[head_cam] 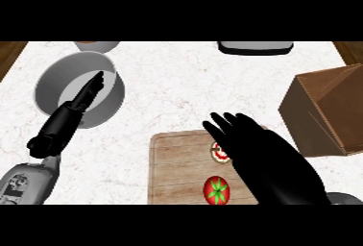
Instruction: Pick the cupcake from the cutting board and place it in the cardboard box
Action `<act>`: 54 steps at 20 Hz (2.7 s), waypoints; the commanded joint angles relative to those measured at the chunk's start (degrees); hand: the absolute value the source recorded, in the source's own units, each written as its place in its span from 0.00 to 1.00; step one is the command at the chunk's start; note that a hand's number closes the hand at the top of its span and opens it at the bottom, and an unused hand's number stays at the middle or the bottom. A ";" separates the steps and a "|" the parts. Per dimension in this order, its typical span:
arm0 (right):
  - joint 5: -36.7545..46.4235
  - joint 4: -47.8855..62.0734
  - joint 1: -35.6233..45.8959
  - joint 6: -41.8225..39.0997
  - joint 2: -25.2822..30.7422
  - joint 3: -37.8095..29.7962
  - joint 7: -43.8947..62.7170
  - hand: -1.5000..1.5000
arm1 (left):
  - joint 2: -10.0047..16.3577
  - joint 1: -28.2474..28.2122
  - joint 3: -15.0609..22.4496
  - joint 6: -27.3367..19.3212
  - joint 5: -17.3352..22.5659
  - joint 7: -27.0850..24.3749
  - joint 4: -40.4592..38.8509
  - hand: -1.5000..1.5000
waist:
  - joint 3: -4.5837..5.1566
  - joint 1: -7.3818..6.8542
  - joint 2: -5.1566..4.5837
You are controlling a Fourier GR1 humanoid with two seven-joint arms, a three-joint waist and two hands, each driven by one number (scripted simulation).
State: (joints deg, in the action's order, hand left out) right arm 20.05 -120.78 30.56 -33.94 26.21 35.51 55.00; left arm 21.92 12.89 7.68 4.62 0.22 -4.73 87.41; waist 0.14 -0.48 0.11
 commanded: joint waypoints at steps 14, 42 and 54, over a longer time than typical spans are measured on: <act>12.30 6.27 -0.23 -4.04 -12.53 7.51 12.67 0.00 | -0.45 1.15 -3.71 2.05 -0.92 0.78 -0.47 0.50 | -0.10 0.78 0.02; 35.02 25.22 -8.23 -3.43 -15.39 -1.16 -12.63 0.00 | -6.89 0.05 -5.84 4.49 -7.18 5.20 4.14 0.50 | -0.15 0.42 -0.07; 39.14 30.50 -9.28 3.27 -14.38 -0.24 -27.76 1.00 | -4.40 1.83 -11.32 10.56 -4.68 0.26 -2.21 0.50 | -0.15 0.41 -0.18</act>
State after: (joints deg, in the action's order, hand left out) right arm 57.76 -91.23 21.02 -33.69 10.13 34.00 33.29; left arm 15.69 13.35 -0.99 12.89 -6.03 -3.33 88.12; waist 0.00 -0.06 -0.02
